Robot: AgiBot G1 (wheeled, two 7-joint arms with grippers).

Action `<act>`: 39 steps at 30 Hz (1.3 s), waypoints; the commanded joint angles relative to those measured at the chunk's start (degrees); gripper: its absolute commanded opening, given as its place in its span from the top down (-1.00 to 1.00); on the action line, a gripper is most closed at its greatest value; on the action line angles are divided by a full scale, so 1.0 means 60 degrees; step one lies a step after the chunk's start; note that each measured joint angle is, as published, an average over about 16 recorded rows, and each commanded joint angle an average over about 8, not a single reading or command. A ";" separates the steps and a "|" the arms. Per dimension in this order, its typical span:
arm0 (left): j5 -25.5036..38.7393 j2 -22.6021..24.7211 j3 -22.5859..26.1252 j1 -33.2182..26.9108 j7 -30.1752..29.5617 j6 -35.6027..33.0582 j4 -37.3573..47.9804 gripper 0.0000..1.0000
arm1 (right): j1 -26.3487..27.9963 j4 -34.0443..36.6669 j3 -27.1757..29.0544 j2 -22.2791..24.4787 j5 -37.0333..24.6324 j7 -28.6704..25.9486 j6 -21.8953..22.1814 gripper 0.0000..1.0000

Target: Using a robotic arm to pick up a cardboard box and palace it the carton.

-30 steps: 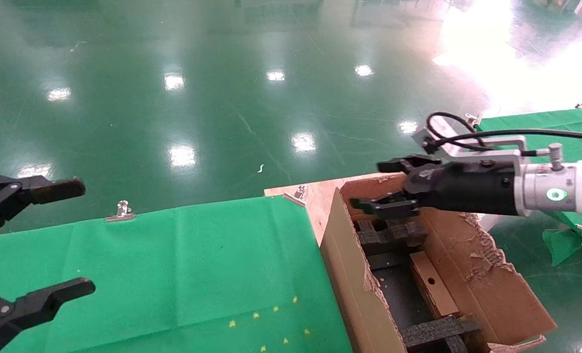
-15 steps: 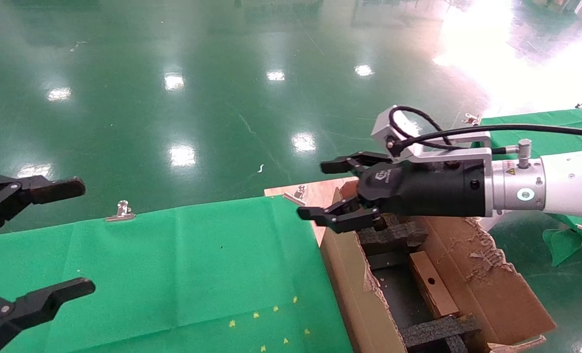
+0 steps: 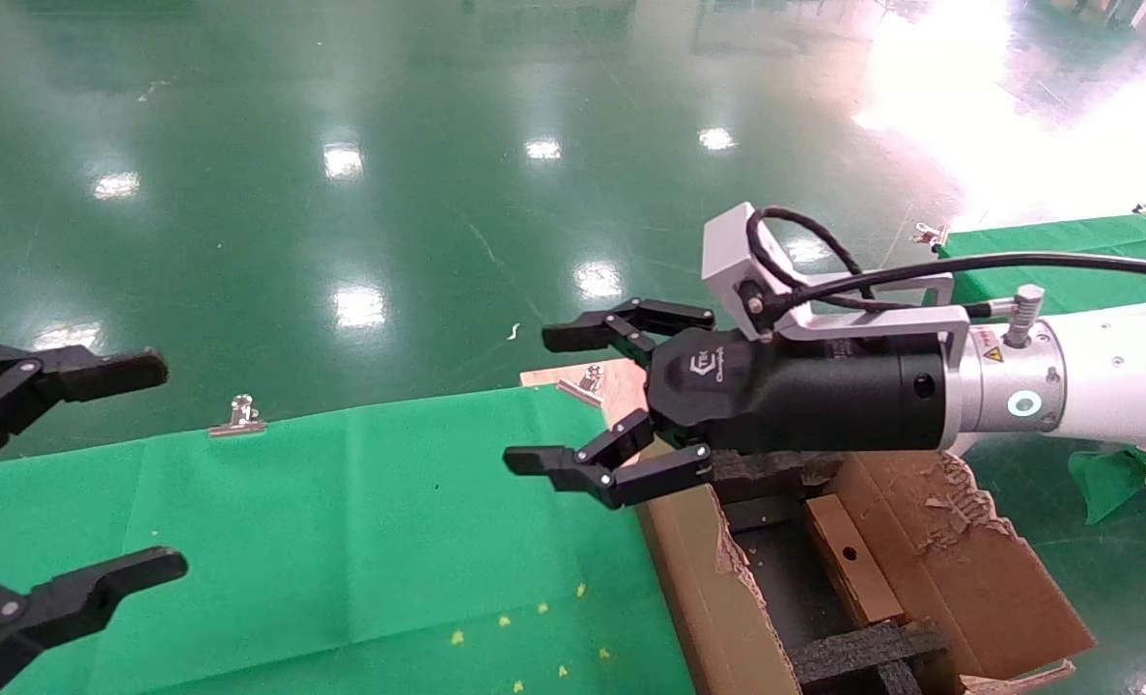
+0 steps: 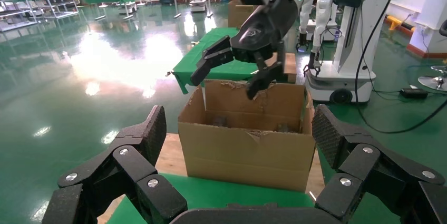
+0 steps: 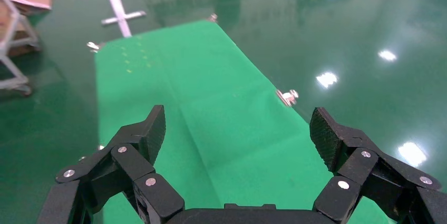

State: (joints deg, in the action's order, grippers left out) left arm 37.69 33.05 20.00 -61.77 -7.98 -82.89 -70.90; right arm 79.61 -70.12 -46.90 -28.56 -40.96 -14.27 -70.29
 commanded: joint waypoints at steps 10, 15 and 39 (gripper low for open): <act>0.0000 0.0000 0.0000 0.0000 0.0000 0.0000 0.0000 -1.00 | -0.1491 -0.0286 0.2550 -0.0533 -0.0074 0.0291 -0.1272 -1.00; 0.0000 0.0000 0.0000 0.0000 0.0000 0.0000 0.0000 -1.00 | -0.2161 -0.0414 0.3697 -0.0773 -0.0108 0.0422 -0.1844 -1.00; -0.0002 -0.0001 -0.0001 0.0002 0.0001 0.0002 0.0002 -1.00 | -0.3100 -0.0590 0.5308 -0.1108 -0.0162 0.0606 -0.2640 -1.00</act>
State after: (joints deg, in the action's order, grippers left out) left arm 37.67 33.05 20.00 -61.75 -7.98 -82.88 -70.89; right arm 60.83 -73.69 -14.73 -35.27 -41.93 -10.62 -86.28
